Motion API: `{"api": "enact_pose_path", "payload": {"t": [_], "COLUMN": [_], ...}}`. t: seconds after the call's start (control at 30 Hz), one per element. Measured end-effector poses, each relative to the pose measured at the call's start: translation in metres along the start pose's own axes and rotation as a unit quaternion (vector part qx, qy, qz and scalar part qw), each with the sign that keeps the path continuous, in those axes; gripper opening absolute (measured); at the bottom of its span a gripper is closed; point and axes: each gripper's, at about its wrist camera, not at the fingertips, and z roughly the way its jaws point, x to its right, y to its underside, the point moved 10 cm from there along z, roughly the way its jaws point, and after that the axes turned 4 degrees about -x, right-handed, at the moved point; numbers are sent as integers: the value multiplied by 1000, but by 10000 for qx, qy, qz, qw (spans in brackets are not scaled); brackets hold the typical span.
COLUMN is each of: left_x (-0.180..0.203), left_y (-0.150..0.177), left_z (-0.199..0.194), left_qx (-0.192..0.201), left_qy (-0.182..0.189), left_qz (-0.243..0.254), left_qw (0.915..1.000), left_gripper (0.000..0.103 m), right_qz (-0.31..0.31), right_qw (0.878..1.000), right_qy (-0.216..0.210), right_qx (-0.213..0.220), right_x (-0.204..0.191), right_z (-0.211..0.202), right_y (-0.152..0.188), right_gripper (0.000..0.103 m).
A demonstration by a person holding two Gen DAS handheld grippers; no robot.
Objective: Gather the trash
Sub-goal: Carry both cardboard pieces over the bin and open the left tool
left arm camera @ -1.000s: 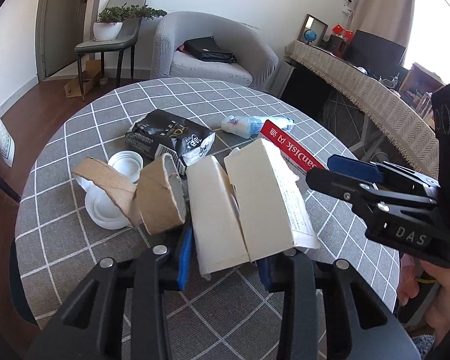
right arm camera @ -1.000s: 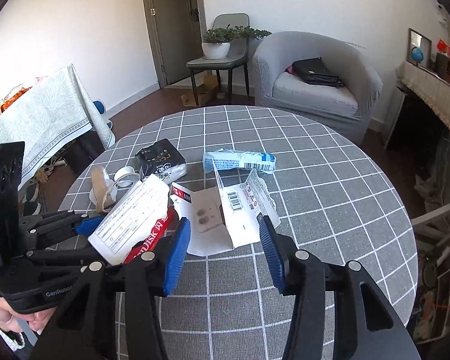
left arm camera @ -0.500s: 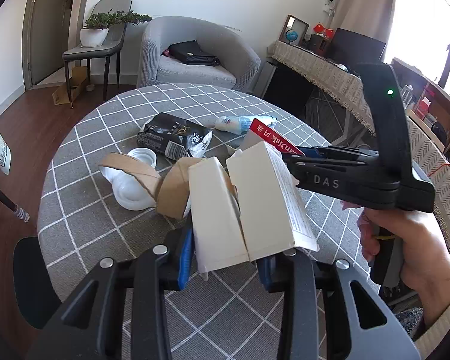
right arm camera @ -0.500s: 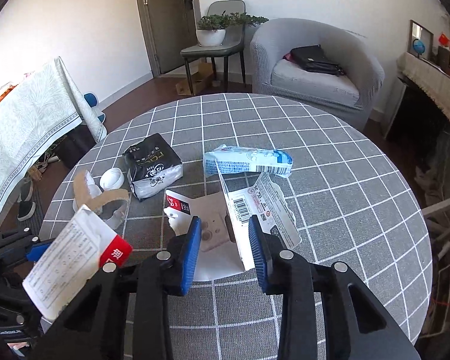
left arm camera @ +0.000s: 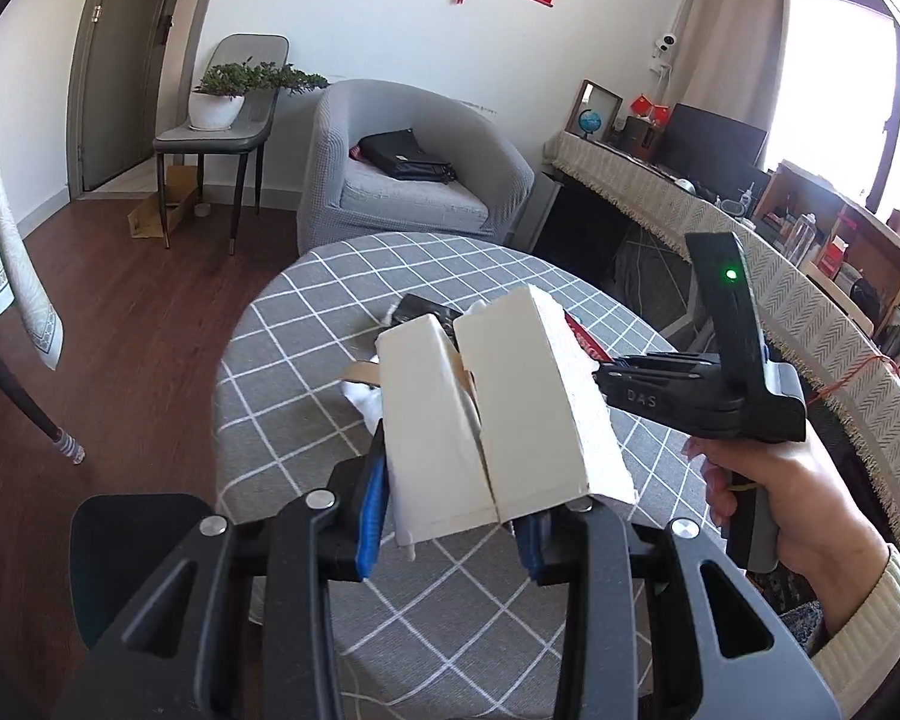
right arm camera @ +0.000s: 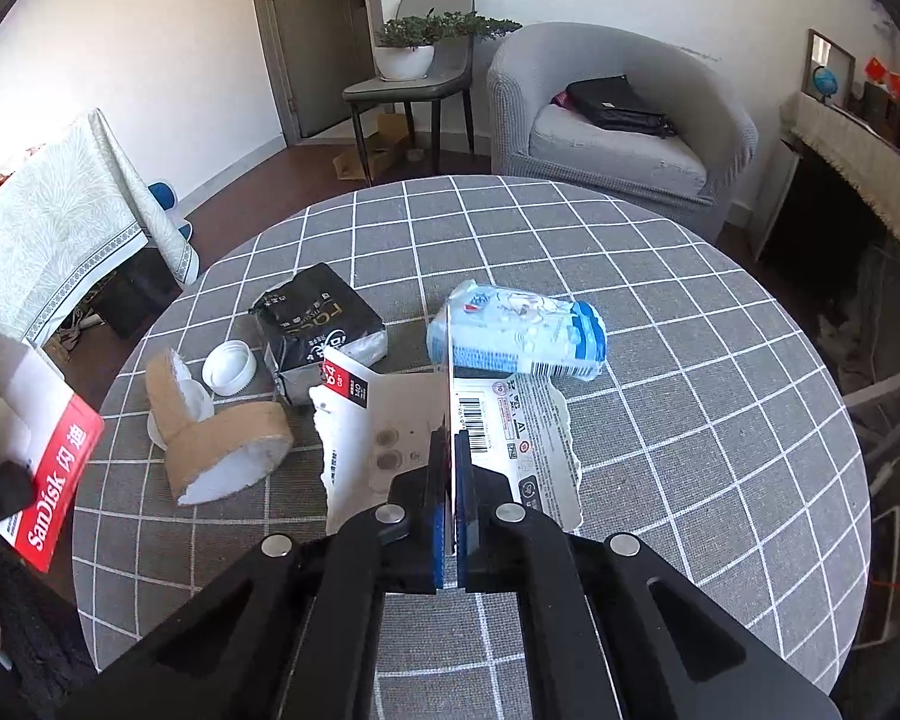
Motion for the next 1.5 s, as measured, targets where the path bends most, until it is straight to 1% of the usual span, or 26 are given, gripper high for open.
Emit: {"api": "enact_pose_path", "payload": {"t": [0.1,0.3,0.4,0.47,0.57,0.63,0.73,0.83,0.93,1.0,1.13,1.23,1.33,1.37,1.5], "left_x": [-19,-59,-78,-88,-105,-119,-143,-165,-182,-194,-216,-233,-247,-253,-274], "left_y": [-3,-5,-3,-1,2,4,12,20,28,36,54,67,78,82,101], "left_z": [-16,-43,-55,-62,-74,-80,-88,-98,-106,-109,-111,-106,-96,-94,-80], "left_qx": [118,289,330,358,435,477,450,417,393,339,215,91,-75,-127,-433], "left_qy": [-136,-459,-616,-719,-921,-1031,-1244,-1419,-1548,-1632,-1763,-1766,-1705,-1766,-1877], "left_qz": [-81,-255,-323,-360,-372,-410,-515,-585,-639,-681,-768,-837,-951,-973,-993], "left_qw": [9998,9982,9970,9961,9941,9927,9899,9873,9851,9837,9811,9807,9807,9794,9762], "left_gripper": [38,38,38,38,38,38,38,38,38,38,38,37,36,36,35], "right_qz": [-3,2,-43,-90,-62,-150,-298,-317,-400,-499,-774,-840,-880,-933,-1217], "right_qw": [9999,9982,9968,9955,9929,9918,9898,9851,9816,9814,9816,9808,9805,9801,9800], "right_qy": [24,-121,-336,-394,-660,-769,-929,-1234,-1416,-1456,-1407,-1448,-1575,-1610,-1525], "right_qx": [130,595,729,858,993,1011,1041,1155,1214,1148,1034,1000,783,698,392], "right_x": [-9,-31,-45,-56,-78,-96,-124,-152,-177,-193,-227,-251,-273,-282,-315], "right_z": [-15,-44,-48,-52,-58,-57,-55,-57,-58,-54,-44,-37,-24,-20,0], "right_y": [-1,-12,-17,-23,-28,-30,-34,-38,-42,-43,-41,-39,-35,-32,-21], "right_gripper": [2,2,2,2,2,2,2,2,2,2,2,2,2,2,2]}}
